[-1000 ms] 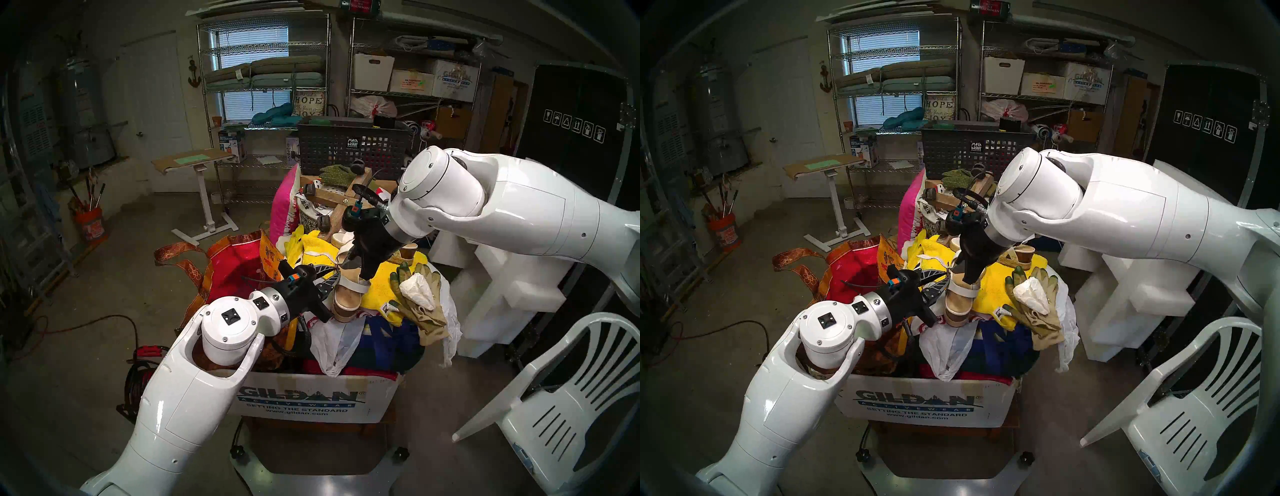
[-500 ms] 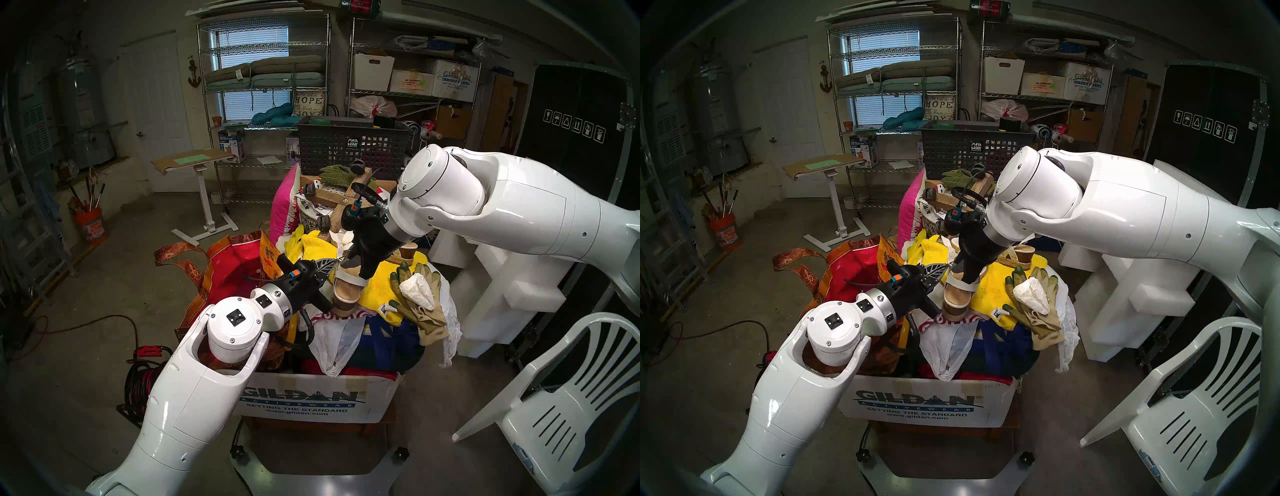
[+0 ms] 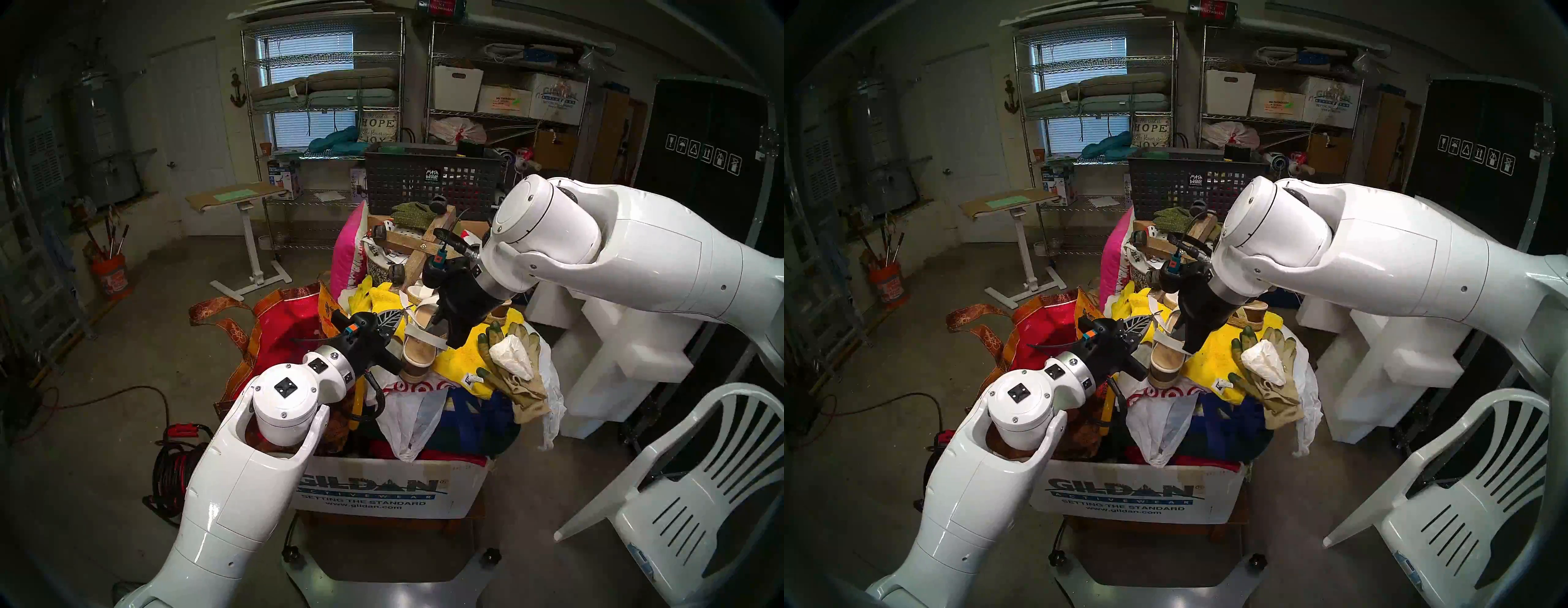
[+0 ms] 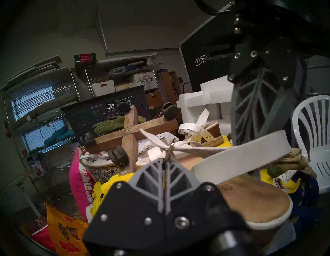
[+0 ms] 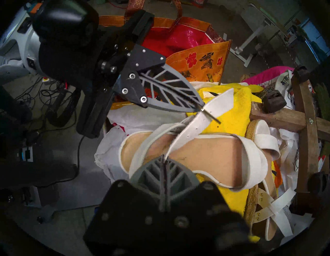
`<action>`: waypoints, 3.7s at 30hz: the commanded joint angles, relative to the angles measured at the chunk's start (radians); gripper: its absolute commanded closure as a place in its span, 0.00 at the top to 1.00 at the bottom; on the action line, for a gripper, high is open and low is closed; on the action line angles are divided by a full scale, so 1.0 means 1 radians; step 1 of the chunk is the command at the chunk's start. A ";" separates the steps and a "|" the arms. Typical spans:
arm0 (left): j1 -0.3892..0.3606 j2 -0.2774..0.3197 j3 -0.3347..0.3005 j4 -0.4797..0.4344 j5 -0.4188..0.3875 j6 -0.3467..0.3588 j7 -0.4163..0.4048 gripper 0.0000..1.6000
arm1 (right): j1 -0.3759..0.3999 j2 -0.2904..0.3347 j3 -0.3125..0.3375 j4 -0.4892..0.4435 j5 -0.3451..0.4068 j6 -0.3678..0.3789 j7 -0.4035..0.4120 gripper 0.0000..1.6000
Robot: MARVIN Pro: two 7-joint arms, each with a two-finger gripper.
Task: Unbuckle a shoe
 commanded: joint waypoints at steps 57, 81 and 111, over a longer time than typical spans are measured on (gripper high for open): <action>-0.043 0.030 -0.045 -0.048 0.016 -0.018 0.005 1.00 | -0.068 0.126 0.126 -0.091 0.109 0.001 -0.461 1.00; -0.230 0.018 -0.116 -0.068 -0.093 0.055 -0.132 1.00 | -0.079 0.218 0.219 -0.170 0.112 -0.101 -0.590 1.00; -0.224 0.017 -0.134 -0.063 -0.086 0.058 -0.152 1.00 | -0.101 0.233 0.233 -0.200 0.171 -0.112 -0.691 1.00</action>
